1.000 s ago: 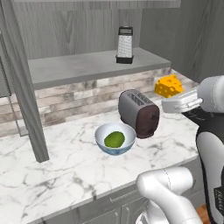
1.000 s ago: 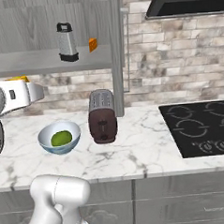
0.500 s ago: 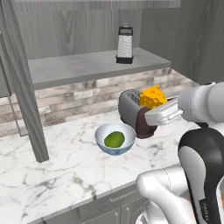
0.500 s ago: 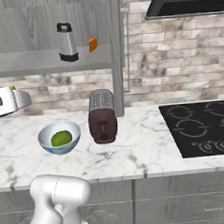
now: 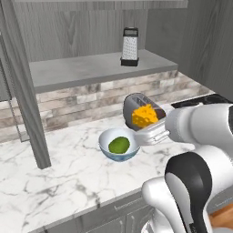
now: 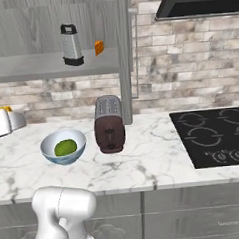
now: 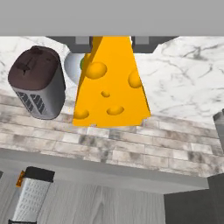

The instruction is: Pick the cheese from the fridge and the cheese grater from the cabinet and place them next to the salad bowl.

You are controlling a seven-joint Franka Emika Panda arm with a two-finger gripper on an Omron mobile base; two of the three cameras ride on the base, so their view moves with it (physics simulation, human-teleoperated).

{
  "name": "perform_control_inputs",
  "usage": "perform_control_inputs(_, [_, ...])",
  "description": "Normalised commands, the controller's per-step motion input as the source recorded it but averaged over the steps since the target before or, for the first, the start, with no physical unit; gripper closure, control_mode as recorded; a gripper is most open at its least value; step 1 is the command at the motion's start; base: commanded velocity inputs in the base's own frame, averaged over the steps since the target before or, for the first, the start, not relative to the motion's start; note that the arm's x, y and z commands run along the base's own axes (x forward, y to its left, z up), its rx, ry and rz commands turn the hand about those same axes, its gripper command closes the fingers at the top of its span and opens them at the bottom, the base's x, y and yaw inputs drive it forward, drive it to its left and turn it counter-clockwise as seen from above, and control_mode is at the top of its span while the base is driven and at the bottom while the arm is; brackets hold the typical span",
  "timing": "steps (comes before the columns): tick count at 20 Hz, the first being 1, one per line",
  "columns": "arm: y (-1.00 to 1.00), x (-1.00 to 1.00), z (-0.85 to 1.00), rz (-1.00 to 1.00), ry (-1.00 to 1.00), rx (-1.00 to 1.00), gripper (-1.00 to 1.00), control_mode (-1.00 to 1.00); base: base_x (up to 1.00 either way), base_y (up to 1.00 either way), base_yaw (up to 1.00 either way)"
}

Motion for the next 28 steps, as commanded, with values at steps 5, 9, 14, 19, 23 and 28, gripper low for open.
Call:
perform_control_inputs(5, [0.36, 0.04, -0.05, 0.06, 0.11, 0.15, 1.00, -1.00, 0.00, 0.00, 0.00])
perform_control_inputs(9, [0.53, 0.00, -0.24, 0.08, 0.16, 0.03, 1.00, -1.00, 0.00, 0.00, 0.00])
perform_control_inputs(14, [0.51, 0.09, -0.35, 0.03, 0.24, -0.12, 1.00, -1.00, 0.00, 0.00, 0.00])
perform_control_inputs(19, [0.21, 0.33, -0.63, 0.03, 0.06, -0.13, 1.00, -1.00, 0.00, 0.00, 0.00])
perform_control_inputs(23, [0.00, 0.43, -0.85, 0.06, -0.02, -0.05, 1.00, -1.00, 0.00, 0.00, 0.00])
perform_control_inputs(28, [0.15, 0.45, -0.64, 0.03, -0.03, 0.00, 1.00, -1.00, 0.00, 0.00, 0.00])
